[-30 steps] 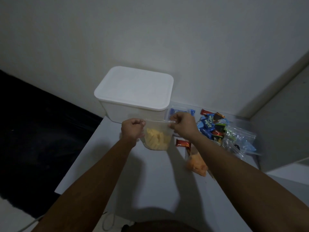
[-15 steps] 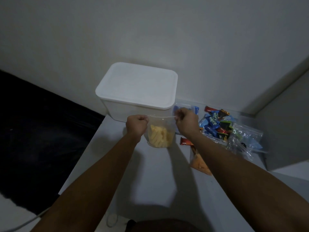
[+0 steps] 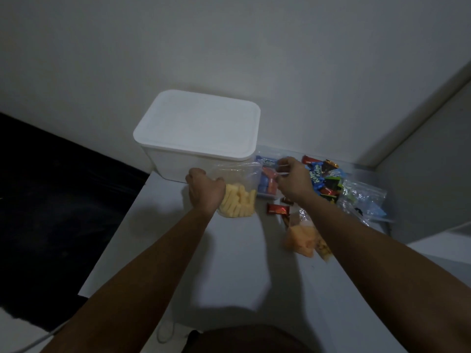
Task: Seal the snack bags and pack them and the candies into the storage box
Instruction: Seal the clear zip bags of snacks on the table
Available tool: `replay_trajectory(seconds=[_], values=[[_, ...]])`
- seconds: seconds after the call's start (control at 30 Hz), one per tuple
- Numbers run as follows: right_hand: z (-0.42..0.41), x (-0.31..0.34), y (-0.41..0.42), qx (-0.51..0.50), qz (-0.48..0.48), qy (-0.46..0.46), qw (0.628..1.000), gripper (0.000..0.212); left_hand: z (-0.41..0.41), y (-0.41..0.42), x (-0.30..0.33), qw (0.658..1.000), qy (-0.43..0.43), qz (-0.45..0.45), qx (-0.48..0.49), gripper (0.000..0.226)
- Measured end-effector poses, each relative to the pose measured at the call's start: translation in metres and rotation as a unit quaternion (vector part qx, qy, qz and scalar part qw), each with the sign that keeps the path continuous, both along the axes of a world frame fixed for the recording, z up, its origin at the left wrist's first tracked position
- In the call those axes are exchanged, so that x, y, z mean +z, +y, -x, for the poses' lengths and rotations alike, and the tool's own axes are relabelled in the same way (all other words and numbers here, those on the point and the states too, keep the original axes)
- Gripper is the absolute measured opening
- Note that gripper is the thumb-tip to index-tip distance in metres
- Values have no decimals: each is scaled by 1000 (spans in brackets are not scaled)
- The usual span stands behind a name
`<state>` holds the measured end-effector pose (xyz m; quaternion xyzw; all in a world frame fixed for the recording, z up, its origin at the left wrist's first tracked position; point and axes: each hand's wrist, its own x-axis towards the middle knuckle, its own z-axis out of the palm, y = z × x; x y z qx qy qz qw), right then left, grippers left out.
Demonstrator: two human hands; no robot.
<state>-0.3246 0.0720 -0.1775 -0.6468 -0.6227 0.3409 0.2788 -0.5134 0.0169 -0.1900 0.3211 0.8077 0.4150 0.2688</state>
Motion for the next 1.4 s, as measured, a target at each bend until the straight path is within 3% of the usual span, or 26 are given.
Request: replay_trajectory(seconds=[0.13, 0.27, 0.37, 0.5, 0.6, 0.7, 0.83, 1.0, 1.13, 1.27, 1.4], values=[[-39, 1, -2, 4, 22, -55, 998, 31, -26, -2, -4, 998, -9, -13, -55, 17], [-77, -4, -6, -19, 23, -112, 993, 24, -66, 7, -11, 984, -61, 18, -167, 6], [-101, -9, -12, -29, 26, -156, 987, 14, -96, 6, -13, 958, -92, 54, -266, 8], [-125, -14, -24, -59, 57, -191, 978, 23, -128, 6, -17, 929, -105, 81, -346, 3], [-137, -21, -30, -62, 81, -198, 975, 29, -146, 7, -16, 908, -139, 103, -381, 23], [-145, -30, -35, -54, 88, -167, 980, 30, -161, 10, -21, 893, -161, 122, -402, 28], [-149, -33, -41, -57, 89, -119, 987, 36, -168, 9, -25, 888, -166, 118, -412, 25], [-149, -26, -47, -46, 66, -112, 991, 47, -163, 6, -27, 914, -172, 92, -355, 18], [-140, -23, -48, -34, 37, -98, 994, 41, -153, 5, -38, 928, -203, 61, -307, 51], [-129, -20, -48, -11, 27, -87, 996, 43, -141, -1, -38, 945, -185, 6, -271, 27], [-119, -17, -45, 18, 18, -67, 997, 45, -134, -1, -41, 952, -192, -21, -238, 26]])
